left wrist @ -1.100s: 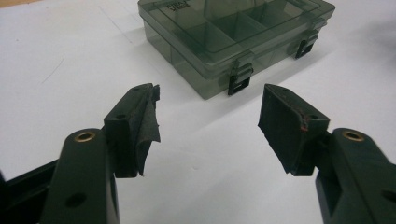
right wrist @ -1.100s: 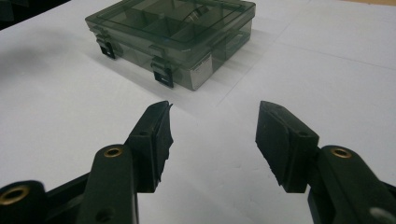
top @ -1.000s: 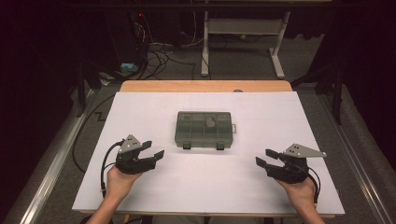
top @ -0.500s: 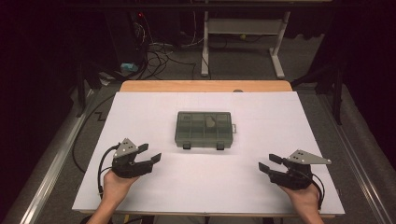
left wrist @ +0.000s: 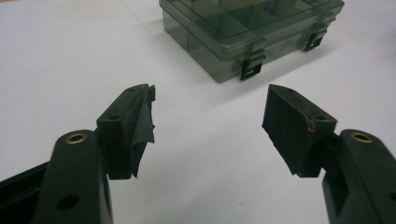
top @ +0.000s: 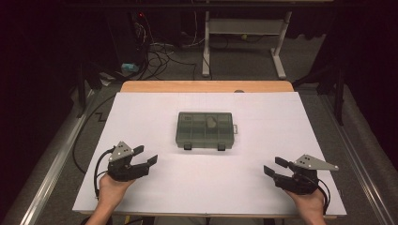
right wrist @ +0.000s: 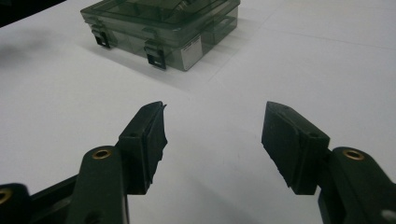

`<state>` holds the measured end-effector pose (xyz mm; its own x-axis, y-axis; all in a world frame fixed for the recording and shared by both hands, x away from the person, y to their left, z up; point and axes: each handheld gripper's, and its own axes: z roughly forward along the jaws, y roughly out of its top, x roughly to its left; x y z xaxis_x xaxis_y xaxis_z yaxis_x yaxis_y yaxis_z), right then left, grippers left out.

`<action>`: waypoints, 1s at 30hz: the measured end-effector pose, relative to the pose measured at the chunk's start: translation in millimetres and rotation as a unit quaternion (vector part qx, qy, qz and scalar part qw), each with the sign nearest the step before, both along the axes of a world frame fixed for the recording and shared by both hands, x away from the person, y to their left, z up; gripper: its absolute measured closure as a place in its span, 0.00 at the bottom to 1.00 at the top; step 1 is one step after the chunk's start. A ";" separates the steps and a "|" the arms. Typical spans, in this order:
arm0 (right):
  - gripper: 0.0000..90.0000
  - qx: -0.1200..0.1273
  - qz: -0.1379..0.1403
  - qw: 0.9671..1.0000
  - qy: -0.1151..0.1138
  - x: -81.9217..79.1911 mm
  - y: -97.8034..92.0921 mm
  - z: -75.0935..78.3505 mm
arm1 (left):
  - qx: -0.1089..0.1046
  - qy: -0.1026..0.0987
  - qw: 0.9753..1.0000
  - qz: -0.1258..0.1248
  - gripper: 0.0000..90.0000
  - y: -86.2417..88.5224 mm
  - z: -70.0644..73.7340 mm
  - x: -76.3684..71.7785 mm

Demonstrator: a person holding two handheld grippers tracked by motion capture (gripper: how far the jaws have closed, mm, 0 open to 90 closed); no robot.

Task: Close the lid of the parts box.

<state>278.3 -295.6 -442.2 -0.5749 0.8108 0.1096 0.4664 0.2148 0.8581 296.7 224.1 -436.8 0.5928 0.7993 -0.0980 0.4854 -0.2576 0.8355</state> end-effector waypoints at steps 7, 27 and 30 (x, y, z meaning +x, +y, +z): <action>0.43 0.001 -0.003 1.000 -0.004 -3.9 -3.4 -2.4 | -0.018 0.002 1.000 0.013 0.37 9.1 -3.2 -2.8; 0.37 0.018 -0.026 0.999 -0.005 -8.7 -17.5 -10.4 | -0.030 0.002 0.999 0.032 0.36 18.3 -13.4 -4.7; 0.38 0.022 -0.030 0.999 -0.007 -9.7 -20.2 -11.2 | -0.028 0.002 0.999 0.034 0.36 19.1 -14.9 -4.4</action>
